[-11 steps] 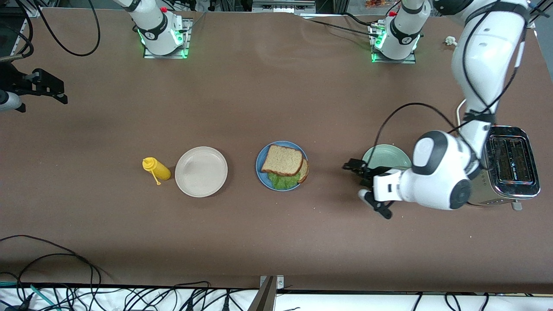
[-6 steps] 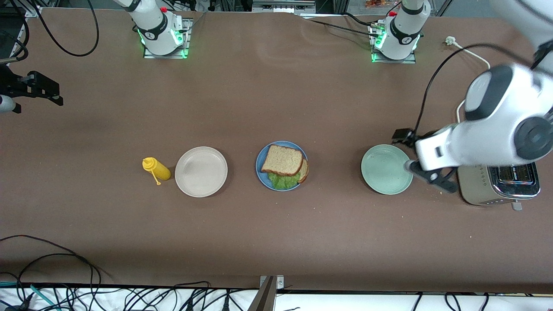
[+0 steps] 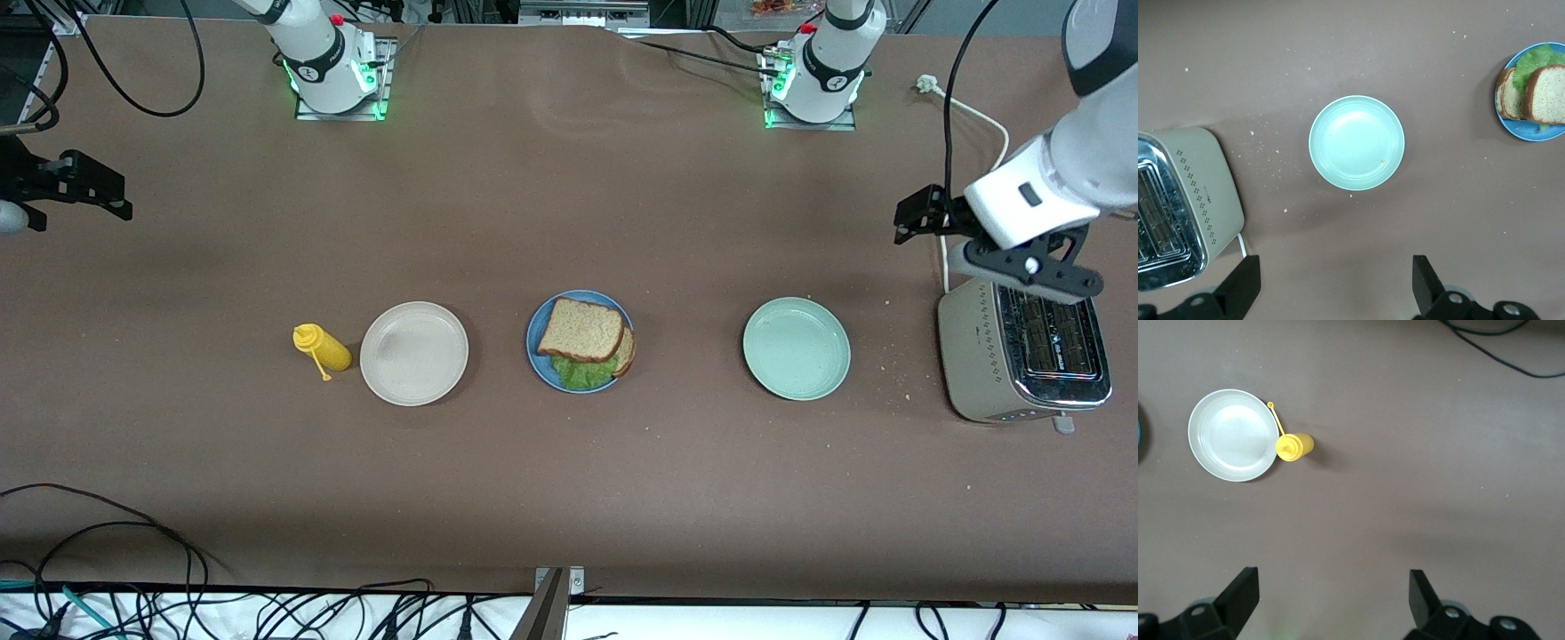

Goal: Make sandwich in blue plate with both arms

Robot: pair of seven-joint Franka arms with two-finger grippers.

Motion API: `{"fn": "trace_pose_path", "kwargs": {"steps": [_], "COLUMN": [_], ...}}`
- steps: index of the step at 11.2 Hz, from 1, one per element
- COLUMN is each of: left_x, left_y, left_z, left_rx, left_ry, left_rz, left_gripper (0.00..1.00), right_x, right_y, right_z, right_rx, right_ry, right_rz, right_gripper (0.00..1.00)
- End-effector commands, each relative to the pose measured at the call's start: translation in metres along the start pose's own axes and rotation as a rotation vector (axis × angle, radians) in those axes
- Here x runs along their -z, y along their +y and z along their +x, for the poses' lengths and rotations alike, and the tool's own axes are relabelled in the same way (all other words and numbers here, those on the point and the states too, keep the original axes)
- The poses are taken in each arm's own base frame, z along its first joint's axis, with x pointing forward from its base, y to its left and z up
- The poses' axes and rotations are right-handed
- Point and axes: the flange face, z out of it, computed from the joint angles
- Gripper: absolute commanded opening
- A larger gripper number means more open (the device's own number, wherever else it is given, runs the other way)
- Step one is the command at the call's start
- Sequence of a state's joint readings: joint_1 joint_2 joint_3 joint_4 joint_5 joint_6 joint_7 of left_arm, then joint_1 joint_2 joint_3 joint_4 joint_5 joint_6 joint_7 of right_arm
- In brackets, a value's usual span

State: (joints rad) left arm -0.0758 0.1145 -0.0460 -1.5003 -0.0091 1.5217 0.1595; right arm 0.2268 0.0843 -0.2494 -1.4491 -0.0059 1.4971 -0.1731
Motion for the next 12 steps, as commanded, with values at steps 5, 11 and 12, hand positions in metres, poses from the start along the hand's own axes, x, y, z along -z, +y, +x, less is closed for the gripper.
{"fn": "trace_pose_path", "kwargs": {"steps": [5, 11, 12], "left_x": [0.004, 0.001, 0.001], "left_y": [-0.008, -0.021, -0.023], "left_z": [-0.034, -0.035, -0.035], "left_rx": [0.042, 0.053, 0.056], "left_ry": [0.044, 0.036, 0.036], "left_rz": [-0.002, -0.01, -0.01], "left_gripper": [1.0, 1.0, 1.0], "right_x": [0.005, 0.004, 0.004], "right_y": [-0.02, -0.025, -0.023], "right_z": [-0.001, -0.003, -0.003], "right_rx": [-0.079, -0.098, -0.101], "right_ry": [-0.025, -0.045, -0.045], "right_rz": [0.026, 0.022, 0.022], "right_gripper": [1.0, 1.0, 1.0]}}
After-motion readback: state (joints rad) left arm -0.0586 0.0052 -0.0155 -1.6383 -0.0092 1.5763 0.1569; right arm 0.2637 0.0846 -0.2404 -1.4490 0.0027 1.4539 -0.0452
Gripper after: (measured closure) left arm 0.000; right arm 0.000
